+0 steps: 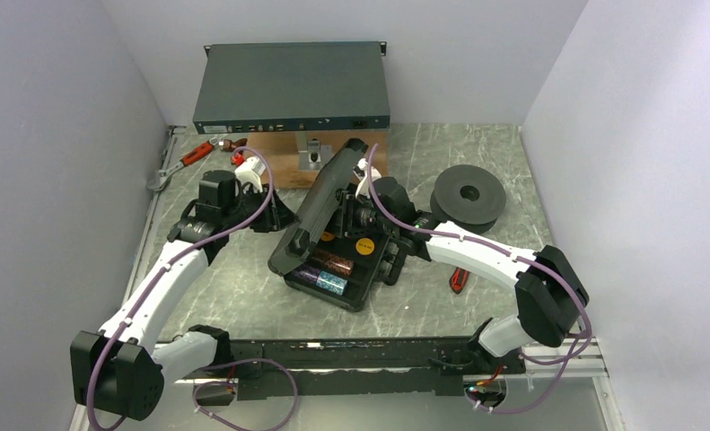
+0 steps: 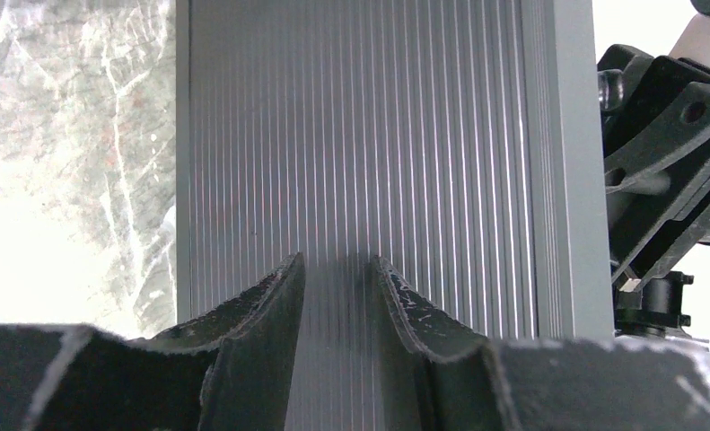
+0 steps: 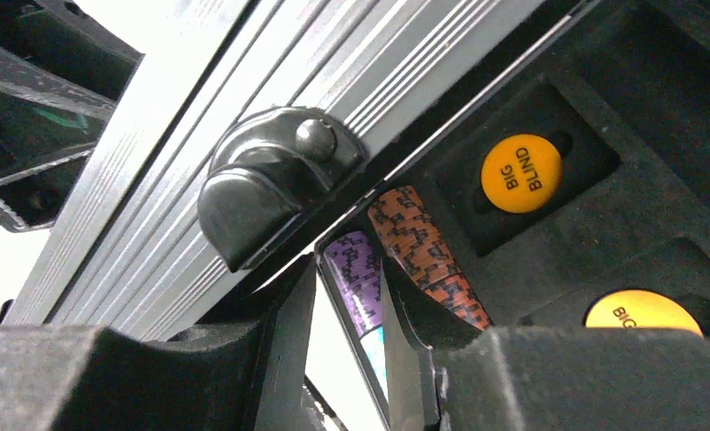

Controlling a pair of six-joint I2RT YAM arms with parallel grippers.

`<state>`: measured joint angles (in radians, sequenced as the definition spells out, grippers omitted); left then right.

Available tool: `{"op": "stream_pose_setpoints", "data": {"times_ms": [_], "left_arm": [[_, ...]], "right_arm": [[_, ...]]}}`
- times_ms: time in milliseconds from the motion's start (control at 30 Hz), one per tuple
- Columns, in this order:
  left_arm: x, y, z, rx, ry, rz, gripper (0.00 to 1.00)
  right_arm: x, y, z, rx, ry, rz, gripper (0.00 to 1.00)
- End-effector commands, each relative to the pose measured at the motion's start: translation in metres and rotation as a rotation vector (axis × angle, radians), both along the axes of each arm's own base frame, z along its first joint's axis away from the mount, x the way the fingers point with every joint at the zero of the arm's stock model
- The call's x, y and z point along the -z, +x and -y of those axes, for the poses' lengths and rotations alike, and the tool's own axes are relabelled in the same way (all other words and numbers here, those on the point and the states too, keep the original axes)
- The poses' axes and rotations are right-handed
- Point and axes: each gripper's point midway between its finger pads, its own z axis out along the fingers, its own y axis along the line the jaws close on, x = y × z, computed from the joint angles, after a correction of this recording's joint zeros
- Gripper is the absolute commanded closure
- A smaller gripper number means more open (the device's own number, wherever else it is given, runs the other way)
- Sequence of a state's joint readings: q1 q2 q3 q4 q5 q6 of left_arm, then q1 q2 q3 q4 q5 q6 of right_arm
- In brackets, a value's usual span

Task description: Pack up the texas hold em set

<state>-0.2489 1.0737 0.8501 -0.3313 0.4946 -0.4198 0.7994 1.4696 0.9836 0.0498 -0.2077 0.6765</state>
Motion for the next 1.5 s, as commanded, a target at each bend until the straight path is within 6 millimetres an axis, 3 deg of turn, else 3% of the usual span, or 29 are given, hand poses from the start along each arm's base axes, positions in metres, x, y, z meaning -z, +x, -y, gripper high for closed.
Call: {"op": "stream_pose_setpoints", "data": {"times_ms": [0,133,333,400,533,633,733,833,867,967,1100,1267,1467], "left_arm": [[-0.005,0.0,0.012,0.039,-0.009,0.049,0.6],[-0.009,-0.002,0.021,0.062,-0.01,0.057,0.61],[-0.017,-0.007,0.032,0.097,-0.021,0.078,0.6],[-0.019,-0.008,0.035,0.103,-0.026,0.081,0.6],[-0.023,-0.009,0.042,0.118,-0.019,0.088,0.58],[-0.026,-0.011,0.047,0.132,0.002,0.092,0.53],[-0.029,-0.014,0.053,0.147,0.029,0.115,0.46],[-0.034,-0.019,0.063,0.172,0.054,0.15,0.32],[-0.035,-0.02,0.067,0.183,0.059,0.159,0.23],[-0.04,-0.024,0.081,0.228,0.074,0.188,0.18],[-0.036,-0.025,0.101,0.281,0.116,0.192,0.24],[-0.02,-0.026,0.13,0.339,0.179,0.18,0.38],[0.0,-0.025,0.156,0.374,0.23,0.15,0.59]], "right_arm": [[-0.026,0.003,0.009,0.033,0.005,0.069,0.65],[-0.008,-0.001,0.045,0.122,-0.128,0.061,0.65],[0.036,0.0,0.16,0.434,-0.361,0.019,0.61],[0.038,-0.001,0.191,0.511,-0.371,0.013,0.6],[0.035,-0.005,0.223,0.584,-0.373,0.041,0.58],[0.034,-0.005,0.23,0.605,-0.389,0.046,0.58],[0.034,-0.005,0.225,0.59,-0.372,0.045,0.58],[0.036,-0.004,0.22,0.574,-0.355,0.039,0.58],[0.038,-0.004,0.219,0.57,-0.357,0.034,0.58],[0.045,-0.005,0.22,0.575,-0.36,0.02,0.59],[0.063,-0.012,0.22,0.594,-0.324,-0.017,0.59],[0.092,-0.026,0.221,0.62,-0.286,-0.099,0.61],[0.109,-0.033,0.226,0.647,-0.27,-0.128,0.62]]}}
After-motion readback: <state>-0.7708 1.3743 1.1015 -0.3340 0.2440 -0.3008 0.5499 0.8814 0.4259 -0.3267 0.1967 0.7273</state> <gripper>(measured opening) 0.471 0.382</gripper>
